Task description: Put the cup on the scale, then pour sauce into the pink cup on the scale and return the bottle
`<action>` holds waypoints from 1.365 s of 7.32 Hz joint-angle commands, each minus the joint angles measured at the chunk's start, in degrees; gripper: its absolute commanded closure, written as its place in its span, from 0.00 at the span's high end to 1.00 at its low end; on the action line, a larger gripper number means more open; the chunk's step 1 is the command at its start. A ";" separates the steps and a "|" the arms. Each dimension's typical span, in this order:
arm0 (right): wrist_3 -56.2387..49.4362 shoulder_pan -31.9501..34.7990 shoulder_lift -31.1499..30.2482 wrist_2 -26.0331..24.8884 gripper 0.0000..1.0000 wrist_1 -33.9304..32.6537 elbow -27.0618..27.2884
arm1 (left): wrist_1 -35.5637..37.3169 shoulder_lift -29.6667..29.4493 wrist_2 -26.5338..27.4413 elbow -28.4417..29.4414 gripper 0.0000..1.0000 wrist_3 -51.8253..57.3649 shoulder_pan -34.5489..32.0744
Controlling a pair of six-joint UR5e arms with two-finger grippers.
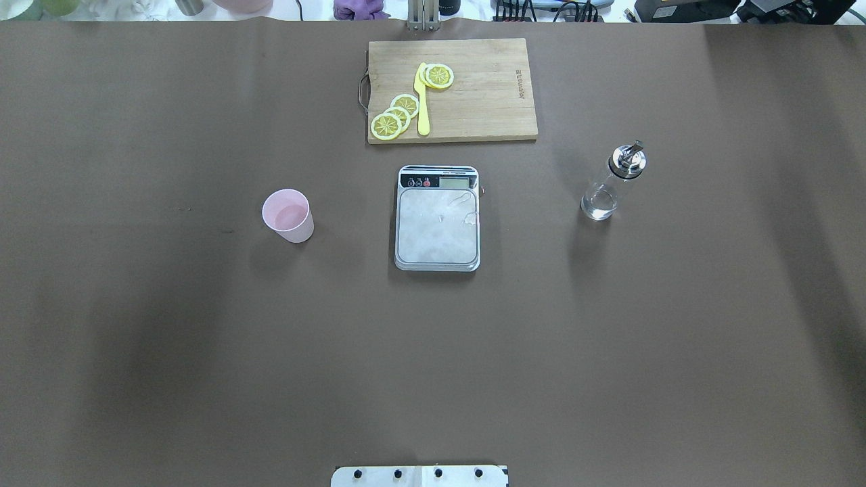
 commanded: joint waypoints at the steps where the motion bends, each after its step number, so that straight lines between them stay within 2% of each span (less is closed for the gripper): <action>1: -0.11 -0.41 -0.04 -0.64 1.00 0.23 -0.49 | -0.24 0.20 -0.16 0.03 0.98 -0.39 0.03; 3: -0.20 -1.63 0.22 -0.82 1.00 0.14 1.25 | -0.24 -0.23 -1.46 -0.58 0.98 -4.58 0.12; 4: -0.12 -2.69 0.40 -2.04 1.00 0.14 1.96 | 0.02 -1.89 -3.56 -1.63 0.98 -8.26 0.12; 5: -0.12 -2.96 0.49 -2.22 1.00 0.14 2.14 | 0.11 -2.86 -3.24 -3.55 0.98 -11.69 1.33; 6: 0.32 -3.31 0.49 -2.57 1.00 0.14 1.97 | 0.54 -4.96 -3.15 -4.96 0.98 -16.95 3.87; 8: 0.67 -4.53 1.01 -2.75 1.00 0.14 1.80 | 0.55 -8.65 -2.88 -9.26 0.98 -35.45 11.41; 10: 0.67 -4.89 0.49 -2.41 1.00 0.32 1.71 | 0.63 -14.26 2.45 -11.74 0.98 -55.20 22.38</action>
